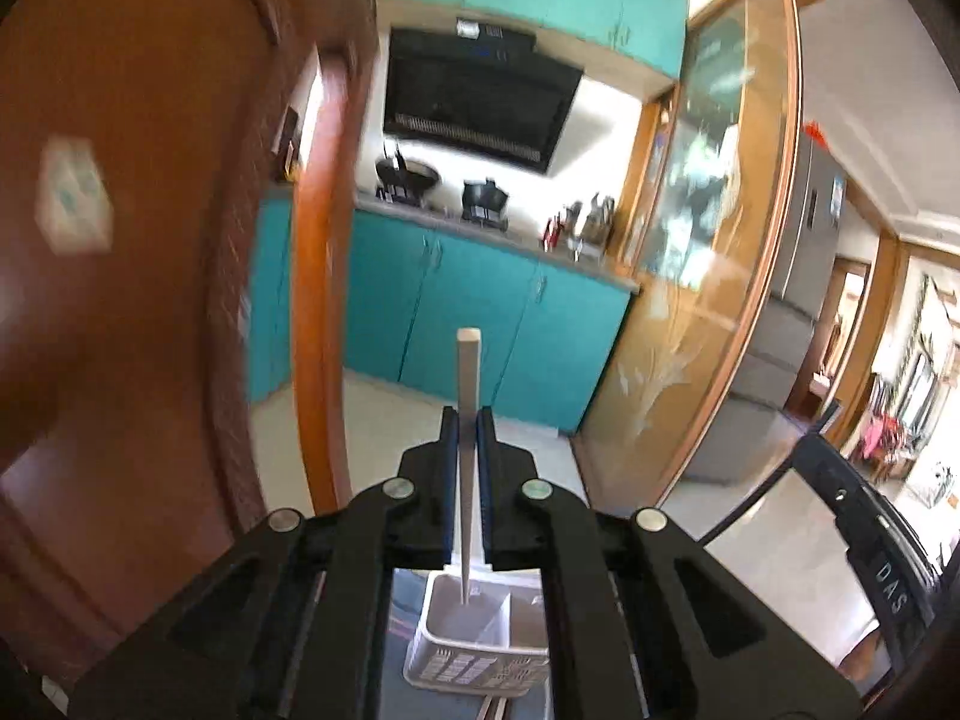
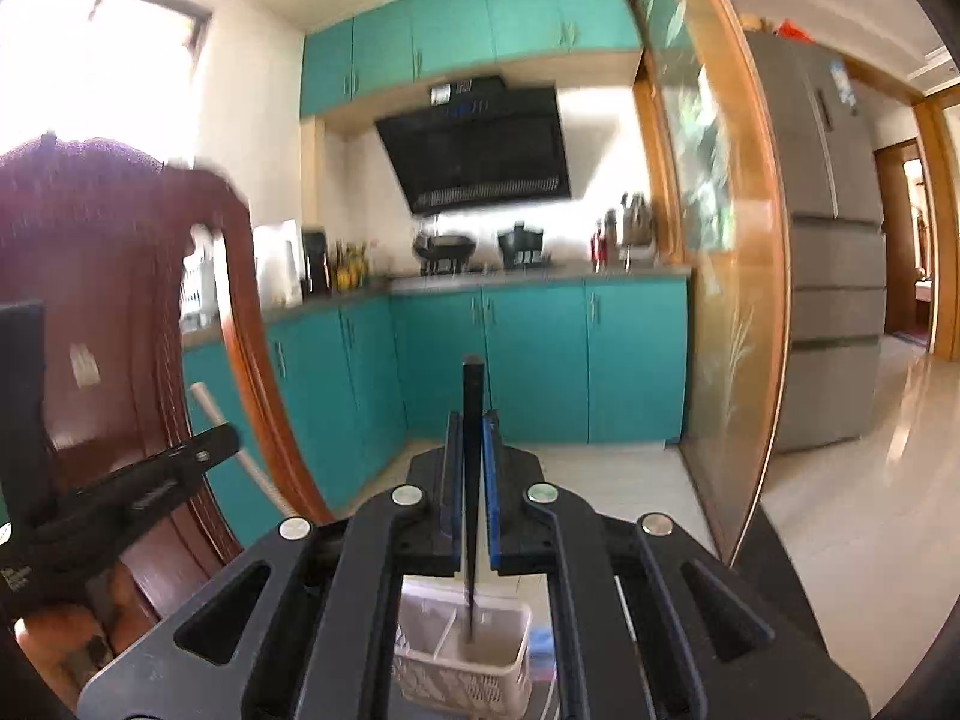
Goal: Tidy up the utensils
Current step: 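Lift both held chopsticks and lower them into the white basket, then open both tools to release the chopsticks into the basket, then move both tools back down over the remaining chopsticks on the cloth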
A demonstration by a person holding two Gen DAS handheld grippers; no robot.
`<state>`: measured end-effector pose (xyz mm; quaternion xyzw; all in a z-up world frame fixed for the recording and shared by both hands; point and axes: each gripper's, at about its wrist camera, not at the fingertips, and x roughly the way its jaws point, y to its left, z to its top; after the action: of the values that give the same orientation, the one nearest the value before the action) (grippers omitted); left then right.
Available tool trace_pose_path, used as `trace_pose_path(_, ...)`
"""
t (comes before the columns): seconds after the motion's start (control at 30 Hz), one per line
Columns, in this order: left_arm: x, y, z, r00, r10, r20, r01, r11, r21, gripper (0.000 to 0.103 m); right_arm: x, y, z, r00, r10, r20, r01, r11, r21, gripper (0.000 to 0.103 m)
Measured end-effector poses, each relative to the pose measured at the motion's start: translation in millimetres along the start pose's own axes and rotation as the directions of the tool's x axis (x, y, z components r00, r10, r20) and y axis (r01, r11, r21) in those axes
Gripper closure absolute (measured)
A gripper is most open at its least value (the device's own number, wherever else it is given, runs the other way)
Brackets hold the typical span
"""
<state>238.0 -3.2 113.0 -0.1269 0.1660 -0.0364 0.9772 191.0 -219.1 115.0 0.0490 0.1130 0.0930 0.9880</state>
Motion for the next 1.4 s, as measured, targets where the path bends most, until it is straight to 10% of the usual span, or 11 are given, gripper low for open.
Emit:
trace_pose_path(0.37, 25.3, 7.4, -53.3, 0.993, 0.008, -0.119, -0.005, 1.000, 0.031, 0.096, 21.1, -11.4, -54.2, 0.993, 0.002, -0.117, 0.002, 0.999, 0.032, 0.094)
trace_pose_path(0.73, -34.3, 33.0, -109.7, 0.978, -0.030, -0.208, 0.035, 0.999, 0.024, 0.068, -79.5, -24.6, -108.7, 0.995, 0.060, -0.084, -0.049, 0.990, 0.129, 0.067)
trace_pose_path(0.83, -39.0, 39.7, -158.3, 0.945, -0.024, -0.326, 0.046, 0.997, 0.062, 0.068, -45.5, -21.8, -157.7, 0.942, 0.065, -0.331, -0.019, 0.990, 0.139, 0.067)
trace_pose_path(0.93, -42.4, 38.7, -214.3, 0.895, 0.014, -0.446, 0.066, 0.985, 0.162, 0.067, 4.7, -10.3, -222.7, 0.798, 0.125, -0.589, -0.015, 0.982, 0.188, 0.067)
trace_pose_path(1.1, -48.3, 49.1, -263.3, 0.827, 0.032, -0.561, 0.095, 0.976, 0.196, 0.066, 45.1, 31.7, -264.8, 0.669, 0.137, -0.731, -0.045, 0.988, 0.145, 0.067)
trace_pose_path(1.2, -50.5, 53.4, -263.7, 0.831, 0.029, -0.556, 0.091, 0.978, 0.186, 0.059, 48.0, 46.9, -269.2, 0.675, 0.057, -0.736, -0.044, 0.998, 0.037, 0.077)
trace_pose_path(1.4, -48.0, 56.0, -270.4, 0.818, 0.002, -0.575, 0.120, 0.978, 0.174, 0.058, 37.7, 8.7, -268.9, 0.649, 0.141, -0.748, -0.071, 0.990, 0.125, 0.084)
